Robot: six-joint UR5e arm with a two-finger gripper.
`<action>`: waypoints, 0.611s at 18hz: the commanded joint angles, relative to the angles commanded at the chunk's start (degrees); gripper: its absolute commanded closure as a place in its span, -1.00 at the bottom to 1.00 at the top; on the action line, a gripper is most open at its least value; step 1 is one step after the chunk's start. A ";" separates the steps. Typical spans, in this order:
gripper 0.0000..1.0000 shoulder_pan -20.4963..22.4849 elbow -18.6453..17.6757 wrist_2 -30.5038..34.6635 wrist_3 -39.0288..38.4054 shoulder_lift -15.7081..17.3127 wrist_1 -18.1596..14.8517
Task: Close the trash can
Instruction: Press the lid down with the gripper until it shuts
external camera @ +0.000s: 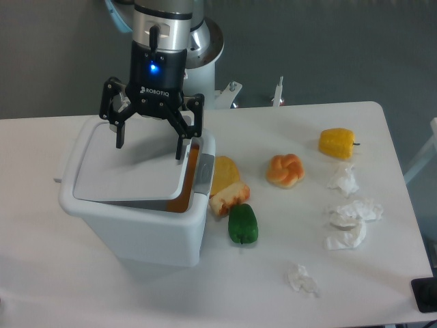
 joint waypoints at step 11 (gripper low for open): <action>-1.00 0.09 -1.49 -0.26 -0.97 -0.35 -0.09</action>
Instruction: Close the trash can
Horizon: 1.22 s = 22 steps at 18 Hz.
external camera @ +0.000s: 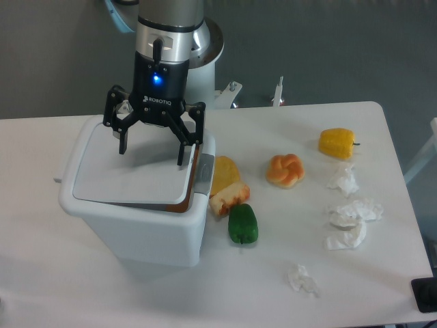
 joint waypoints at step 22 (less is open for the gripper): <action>-1.00 0.09 -0.53 -0.88 -11.51 -0.88 0.00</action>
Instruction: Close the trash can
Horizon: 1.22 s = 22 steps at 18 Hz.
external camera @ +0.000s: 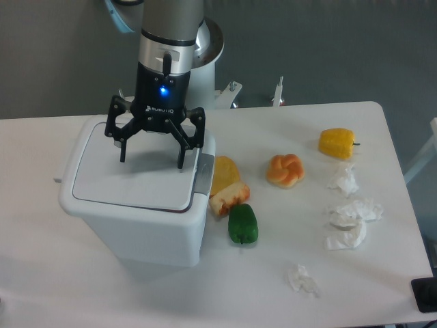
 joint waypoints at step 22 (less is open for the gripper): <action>-1.00 0.79 0.00 -0.62 -4.21 -0.35 0.00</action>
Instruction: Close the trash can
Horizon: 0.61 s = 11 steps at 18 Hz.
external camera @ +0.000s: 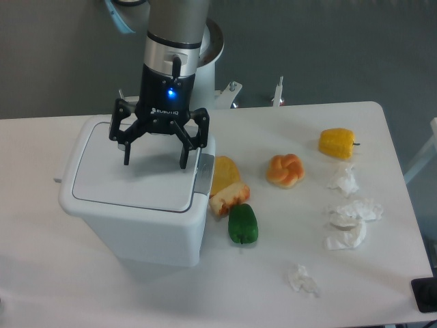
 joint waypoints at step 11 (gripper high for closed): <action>-1.00 0.00 0.00 -0.88 -0.79 -0.18 0.00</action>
